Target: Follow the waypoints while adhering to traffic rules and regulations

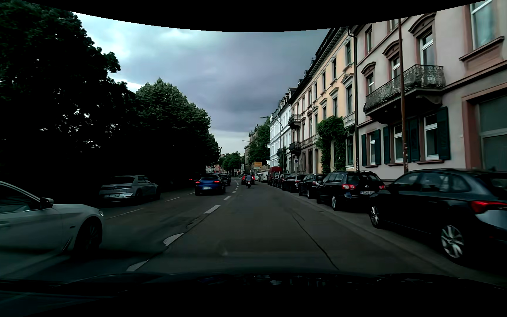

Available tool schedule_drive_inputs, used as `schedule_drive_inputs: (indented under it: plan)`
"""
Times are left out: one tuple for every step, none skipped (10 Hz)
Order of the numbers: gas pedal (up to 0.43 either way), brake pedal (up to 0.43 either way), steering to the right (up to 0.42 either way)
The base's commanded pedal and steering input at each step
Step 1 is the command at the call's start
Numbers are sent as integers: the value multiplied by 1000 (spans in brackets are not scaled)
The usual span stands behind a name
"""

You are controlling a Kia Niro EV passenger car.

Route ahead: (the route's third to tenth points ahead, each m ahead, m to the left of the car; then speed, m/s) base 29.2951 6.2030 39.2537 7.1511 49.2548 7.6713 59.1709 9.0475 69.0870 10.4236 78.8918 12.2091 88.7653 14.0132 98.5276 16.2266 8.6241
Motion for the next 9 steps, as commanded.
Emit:
schedule_drive_inputs:
  plan:
    - [59, 0, -9]
    - [59, 0, -9]
    - [59, 0, -9]
    - [59, 0, -9]
    - [59, 0, -9]
    - [59, 0, -9]
    - [59, 0, -9]
    - [59, 0, -9]
    - [59, 0, -9]
